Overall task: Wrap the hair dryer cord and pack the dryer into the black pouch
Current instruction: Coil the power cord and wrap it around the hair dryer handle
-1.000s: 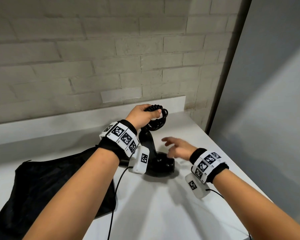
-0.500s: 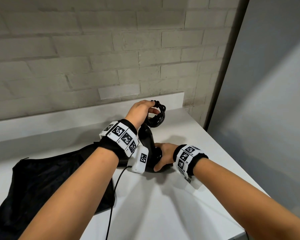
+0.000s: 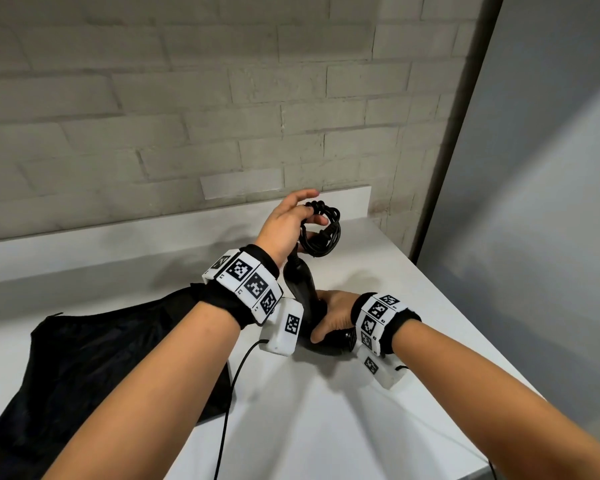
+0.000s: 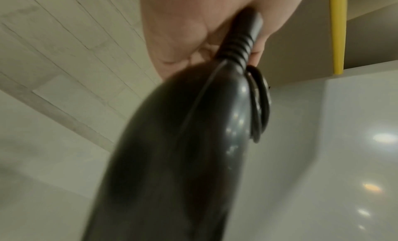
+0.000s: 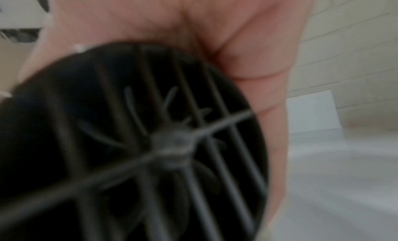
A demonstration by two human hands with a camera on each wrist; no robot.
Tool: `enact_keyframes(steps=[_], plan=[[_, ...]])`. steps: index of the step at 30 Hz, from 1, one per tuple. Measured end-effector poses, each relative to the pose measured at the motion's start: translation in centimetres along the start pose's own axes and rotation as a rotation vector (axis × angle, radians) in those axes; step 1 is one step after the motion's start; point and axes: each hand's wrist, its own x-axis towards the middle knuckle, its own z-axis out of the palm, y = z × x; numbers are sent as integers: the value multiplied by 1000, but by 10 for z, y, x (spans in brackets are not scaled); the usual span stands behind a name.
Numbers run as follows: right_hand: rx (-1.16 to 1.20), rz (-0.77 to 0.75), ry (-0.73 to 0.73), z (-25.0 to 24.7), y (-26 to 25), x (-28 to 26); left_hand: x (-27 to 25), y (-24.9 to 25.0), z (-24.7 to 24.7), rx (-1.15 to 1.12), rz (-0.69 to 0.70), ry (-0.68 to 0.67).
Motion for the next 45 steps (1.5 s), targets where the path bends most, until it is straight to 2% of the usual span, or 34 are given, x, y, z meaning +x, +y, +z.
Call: enact_keyframes(steps=[7,10,12,15,20,27,39,45], plan=[[-239,54,406,-32,23,-16,-3,-11,-12,7,4,142],[-319,146,582,-43,35,-23,-6,-29,-18,75,-12,172],[-392,208,641,-51,42,-27,-9,-45,-21,134,-72,160],[-494,278,655,-60,54,-32,-13,-74,-26,188,-187,137],[-668,327,600,-60,64,-37,-19,-113,-27,281,-327,58],[-792,353,561,-45,72,-32,-21,-134,-32,486,-452,-97],[-843,361,549,-31,75,-27,-15,-141,-26,895,-449,-125],[-880,339,546,-27,77,-29,-13,-143,-20,1095,-450,-216]])
